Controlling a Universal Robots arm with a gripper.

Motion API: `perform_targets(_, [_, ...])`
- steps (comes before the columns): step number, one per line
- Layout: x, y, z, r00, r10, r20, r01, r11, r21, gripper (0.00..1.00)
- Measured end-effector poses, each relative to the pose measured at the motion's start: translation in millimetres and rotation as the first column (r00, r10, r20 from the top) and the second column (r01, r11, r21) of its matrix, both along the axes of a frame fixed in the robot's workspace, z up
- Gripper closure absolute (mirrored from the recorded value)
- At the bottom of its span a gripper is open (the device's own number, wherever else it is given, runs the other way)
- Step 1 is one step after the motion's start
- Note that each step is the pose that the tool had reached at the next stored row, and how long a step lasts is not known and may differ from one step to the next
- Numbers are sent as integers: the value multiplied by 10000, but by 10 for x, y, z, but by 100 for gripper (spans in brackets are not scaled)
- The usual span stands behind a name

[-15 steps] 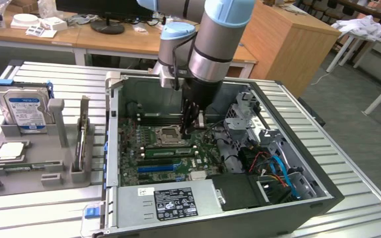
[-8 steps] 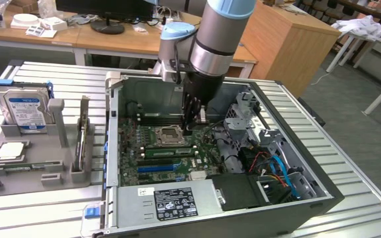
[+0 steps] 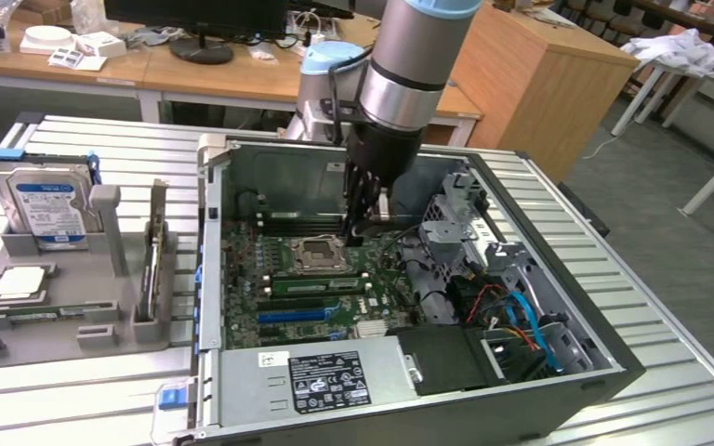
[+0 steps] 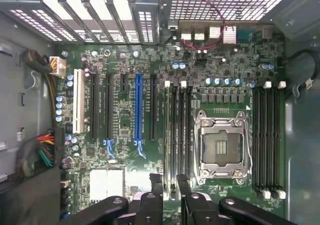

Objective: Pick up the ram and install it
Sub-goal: 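Insert the ram into the slot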

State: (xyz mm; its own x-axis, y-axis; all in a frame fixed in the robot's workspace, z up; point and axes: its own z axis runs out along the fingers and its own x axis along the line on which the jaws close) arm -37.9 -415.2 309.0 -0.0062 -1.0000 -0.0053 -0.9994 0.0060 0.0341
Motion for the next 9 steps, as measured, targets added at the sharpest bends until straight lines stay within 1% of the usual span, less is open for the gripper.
perform_targets(9, [5, 0, 78, 10000, 0, -3, 0, 10000, 2, 75])
